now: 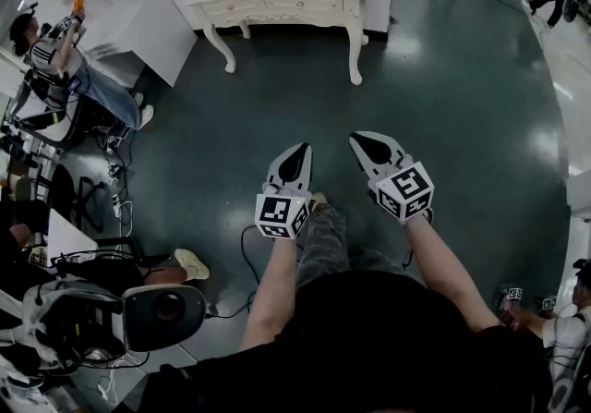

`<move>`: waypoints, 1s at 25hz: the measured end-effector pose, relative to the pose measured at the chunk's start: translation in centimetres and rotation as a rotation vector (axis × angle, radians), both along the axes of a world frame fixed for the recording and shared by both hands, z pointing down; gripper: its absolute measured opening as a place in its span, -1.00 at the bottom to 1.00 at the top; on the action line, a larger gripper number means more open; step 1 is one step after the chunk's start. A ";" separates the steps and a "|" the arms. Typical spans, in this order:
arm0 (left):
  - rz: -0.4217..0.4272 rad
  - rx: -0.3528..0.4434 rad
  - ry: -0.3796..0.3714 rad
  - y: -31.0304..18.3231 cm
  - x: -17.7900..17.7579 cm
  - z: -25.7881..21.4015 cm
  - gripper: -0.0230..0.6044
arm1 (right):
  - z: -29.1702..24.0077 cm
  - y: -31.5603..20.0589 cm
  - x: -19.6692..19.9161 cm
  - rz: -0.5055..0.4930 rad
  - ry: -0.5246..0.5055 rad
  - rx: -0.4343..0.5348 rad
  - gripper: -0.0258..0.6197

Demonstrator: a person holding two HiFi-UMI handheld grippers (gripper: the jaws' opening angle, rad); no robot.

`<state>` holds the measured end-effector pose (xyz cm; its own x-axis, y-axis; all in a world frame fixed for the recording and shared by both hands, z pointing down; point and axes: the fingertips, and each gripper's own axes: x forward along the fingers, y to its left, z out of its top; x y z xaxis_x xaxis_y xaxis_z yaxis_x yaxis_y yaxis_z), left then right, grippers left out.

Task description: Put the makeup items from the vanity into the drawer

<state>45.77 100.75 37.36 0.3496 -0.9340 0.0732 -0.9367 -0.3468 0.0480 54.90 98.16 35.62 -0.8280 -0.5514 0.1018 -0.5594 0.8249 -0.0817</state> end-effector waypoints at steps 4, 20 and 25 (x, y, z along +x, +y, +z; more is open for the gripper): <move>-0.004 -0.002 0.049 -2.0 -1.3 0.0 -0.89 | 0.6 -2.0 -0.8 0.000 0.009 -0.015 -0.85; -0.037 -0.003 0.143 -16.7 -12.4 0.0 -0.89 | 1.4 -16.3 -10.9 -0.011 0.042 -0.059 -0.85; -0.037 0.020 0.134 -22.2 -17.2 -1.3 -0.89 | 0.7 -21.9 -15.3 -0.002 0.027 -0.050 -0.85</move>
<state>28.60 78.56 36.04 0.3200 -0.9474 0.0093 -0.9347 -0.3140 0.1665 39.60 76.29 36.28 -0.8259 -0.5431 0.1512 -0.5600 0.8215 -0.1080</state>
